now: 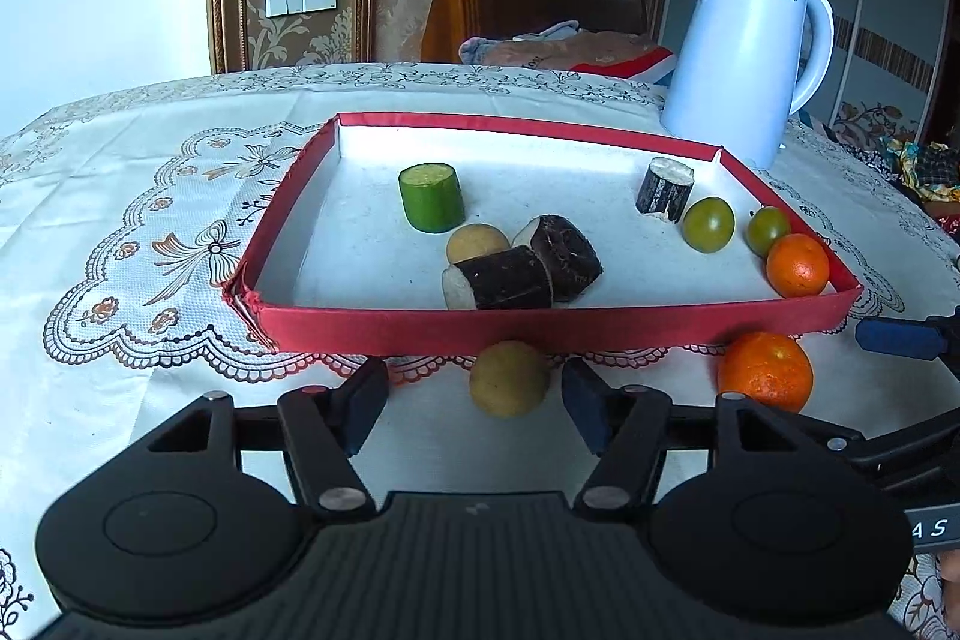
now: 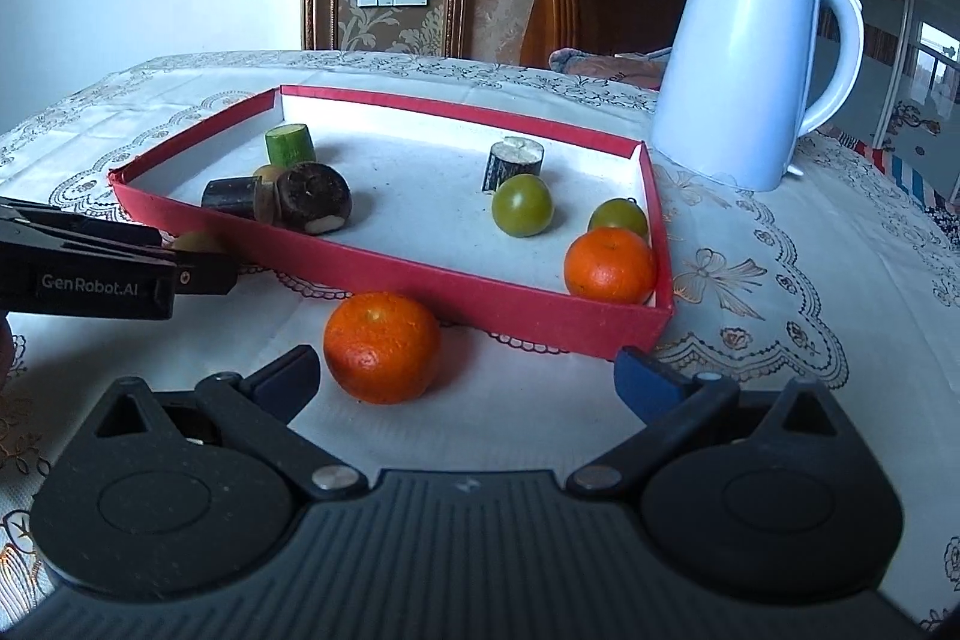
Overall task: Organize fruits
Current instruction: 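Grasp the brown round fruit with the left tool while the right tool grasps the mandarin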
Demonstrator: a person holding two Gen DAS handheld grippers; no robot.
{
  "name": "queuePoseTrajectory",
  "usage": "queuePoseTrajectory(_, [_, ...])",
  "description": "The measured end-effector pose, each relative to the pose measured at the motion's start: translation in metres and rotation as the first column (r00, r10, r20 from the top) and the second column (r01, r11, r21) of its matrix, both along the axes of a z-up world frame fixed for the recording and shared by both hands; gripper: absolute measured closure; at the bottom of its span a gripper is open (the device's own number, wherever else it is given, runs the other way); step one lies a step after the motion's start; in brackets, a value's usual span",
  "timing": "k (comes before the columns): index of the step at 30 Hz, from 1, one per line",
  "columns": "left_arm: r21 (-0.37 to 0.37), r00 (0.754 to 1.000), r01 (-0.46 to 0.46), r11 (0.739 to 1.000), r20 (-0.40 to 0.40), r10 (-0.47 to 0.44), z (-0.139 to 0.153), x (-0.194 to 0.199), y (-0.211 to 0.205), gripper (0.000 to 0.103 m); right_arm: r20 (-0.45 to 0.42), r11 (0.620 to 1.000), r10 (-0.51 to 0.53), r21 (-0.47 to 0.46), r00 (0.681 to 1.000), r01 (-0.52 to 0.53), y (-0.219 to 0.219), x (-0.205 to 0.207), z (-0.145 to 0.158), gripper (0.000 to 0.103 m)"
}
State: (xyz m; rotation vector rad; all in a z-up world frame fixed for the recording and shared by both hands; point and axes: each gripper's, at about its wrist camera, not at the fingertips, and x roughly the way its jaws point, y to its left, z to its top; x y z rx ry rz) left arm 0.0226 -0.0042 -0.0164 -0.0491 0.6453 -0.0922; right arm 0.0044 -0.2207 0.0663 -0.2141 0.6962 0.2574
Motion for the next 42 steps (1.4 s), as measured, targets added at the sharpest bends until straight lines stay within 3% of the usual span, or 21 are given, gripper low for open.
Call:
queuePoseTrajectory(8, [-0.008, 1.000, -0.026, 1.000, 0.003, 0.026, 0.000, 0.001, 0.003, 0.039, -0.097, 0.997, -0.067, 0.024, 0.993, 0.070, 0.010, 0.018, -0.006, 0.000])
queuePoseTrajectory(22, [0.001, 1.000, -0.021, 1.000, 0.001, 0.021, 0.000, 0.001, 0.001, 0.037, -0.112, 0.994, -0.096, 0.046, 0.989, 0.102, 0.010, 0.024, -0.007, 0.000])
queuePoseTrajectory(29, [0.006, 1.000, -0.020, 1.000, 0.003, 0.020, -0.001, 0.001, 0.000, 0.037, -0.079, 0.998, -0.047, 0.043, 0.996, 0.051, 0.015, 0.019, -0.005, 0.021])
queuePoseTrajectory(33, [-0.003, 1.000, -0.019, 1.000, 0.007, 0.019, -0.001, 0.000, 0.001, 0.037, -0.058, 0.999, 0.022, 0.051, 0.998, -0.019, 0.020, 0.013, -0.003, 0.049])
queuePoseTrajectory(35, [-0.005, 1.000, -0.013, 1.000, 0.008, 0.013, -0.001, 0.000, 0.002, 0.037, -0.050, 0.998, 0.042, 0.048, 0.998, -0.039, 0.023, 0.011, -0.003, 0.058])
queuePoseTrajectory(42, [-0.006, 1.000, 0.006, 1.000, 0.018, -0.006, 0.000, -0.001, 0.001, 0.053, -0.043, 0.997, 0.045, 0.069, 0.998, -0.042, 0.021, 0.010, -0.002, 0.062])
